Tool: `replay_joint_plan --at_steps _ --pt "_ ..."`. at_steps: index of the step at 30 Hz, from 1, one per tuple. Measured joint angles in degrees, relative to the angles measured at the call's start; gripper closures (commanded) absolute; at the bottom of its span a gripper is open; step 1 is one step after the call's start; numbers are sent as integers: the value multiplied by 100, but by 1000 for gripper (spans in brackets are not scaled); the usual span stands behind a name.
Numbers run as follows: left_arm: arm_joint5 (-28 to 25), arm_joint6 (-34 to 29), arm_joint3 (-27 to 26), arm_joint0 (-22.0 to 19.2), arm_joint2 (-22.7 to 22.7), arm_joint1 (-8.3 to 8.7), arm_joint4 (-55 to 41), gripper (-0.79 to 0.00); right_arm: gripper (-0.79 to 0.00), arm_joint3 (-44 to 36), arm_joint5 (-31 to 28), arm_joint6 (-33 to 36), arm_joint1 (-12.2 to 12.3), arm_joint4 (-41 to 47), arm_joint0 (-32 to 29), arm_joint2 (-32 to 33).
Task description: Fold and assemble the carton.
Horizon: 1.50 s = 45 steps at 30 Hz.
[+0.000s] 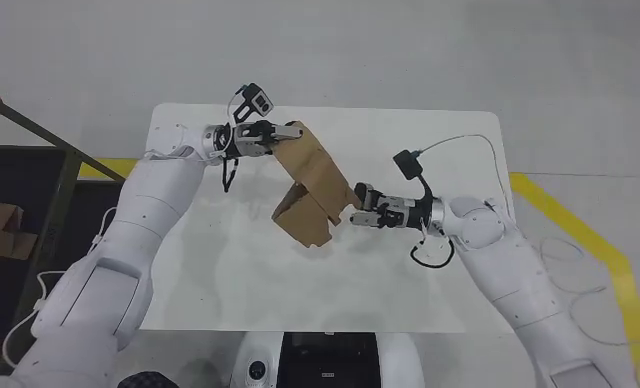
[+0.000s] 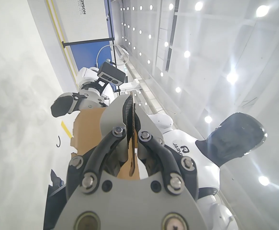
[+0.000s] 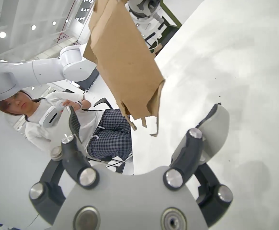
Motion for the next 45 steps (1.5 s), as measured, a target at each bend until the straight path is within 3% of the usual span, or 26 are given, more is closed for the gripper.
replay_joint_plan --at_steps 9,12,13,15,16,17,27,30,33,35,36,37,45 --pt "129 -129 131 -51 10 -110 -64 0 -785 209 2 80 -43 299 185 -237" --pt "162 -162 203 -52 -26 -126 -55 0 -699 270 -40 139 -52 485 241 -286" --pt "173 -173 238 -56 -39 -133 -62 0 -616 287 -58 176 -53 559 264 -298" --pt "177 -177 288 -61 -48 -147 -61 0 -545 292 -63 207 -52 637 294 -317" --pt "177 -177 322 -64 -50 -156 -51 0 -425 284 -59 213 -50 686 305 -335" --pt "177 -177 347 -68 -50 -163 -41 0 -382 278 -53 216 -48 730 310 -349" --pt "176 -176 633 -125 -98 -192 85 0 -262 270 -22 244 25 1027 378 -466" --pt "176 -176 686 -138 -100 -193 174 0 -197 258 -6 260 49 1080 406 -515" --pt "176 -176 718 -152 -100 -196 263 0 -6 253 20 285 74 1071 440 -564" --pt "176 -176 716 -157 -108 -198 313 0 0 269 36 302 88 1070 459 -597" --pt "176 -176 710 -158 -115 -198 332 -222 0 281 46 312 92 1078 467 -611" --pt "174 -175 698 -157 -129 -198 355 -767 0 299 65 330 96 1105 477 -632" --pt "71 -74 548 -88 -419 -138 298 -785 0 483 234 482 112 1351 560 -662"
